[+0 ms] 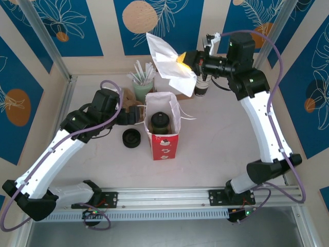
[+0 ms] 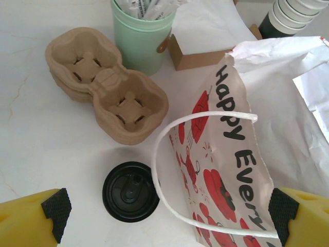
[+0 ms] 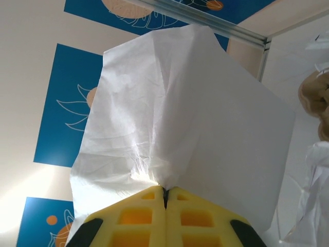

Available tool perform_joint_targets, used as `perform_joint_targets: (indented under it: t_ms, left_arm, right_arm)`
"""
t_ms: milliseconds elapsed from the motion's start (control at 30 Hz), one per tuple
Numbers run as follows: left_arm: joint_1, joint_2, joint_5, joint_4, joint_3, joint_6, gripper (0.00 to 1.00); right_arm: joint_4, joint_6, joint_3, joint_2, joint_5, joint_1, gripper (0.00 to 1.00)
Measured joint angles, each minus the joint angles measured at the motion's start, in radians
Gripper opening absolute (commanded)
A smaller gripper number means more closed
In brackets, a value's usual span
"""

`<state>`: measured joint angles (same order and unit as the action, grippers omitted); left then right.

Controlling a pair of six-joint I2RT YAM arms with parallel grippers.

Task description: Pack the takeout coffee

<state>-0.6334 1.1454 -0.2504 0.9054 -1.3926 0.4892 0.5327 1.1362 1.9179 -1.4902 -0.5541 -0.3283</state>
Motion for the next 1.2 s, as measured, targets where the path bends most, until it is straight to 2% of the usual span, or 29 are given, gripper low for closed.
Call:
perform_joint_targets:
  t_ms: [267, 500, 1200]
  left_arm:
    - [0.018, -0.045, -0.031, -0.010, 0.039, 0.003, 1.00]
    - [0.021, -0.048, -0.032, -0.037, 0.057, 0.004, 1.00]
    - [0.023, -0.049, -0.031, -0.054, 0.104, 0.011, 1.00]
  right_arm:
    - [-0.102, 0.050, -0.278, 0.141, 0.087, -0.093, 0.00]
    - [-0.118, 0.042, -0.414, 0.195, 0.210, -0.164, 0.00]
    - [0.049, -0.135, -0.469, 0.138, 0.479, -0.279, 0.00]
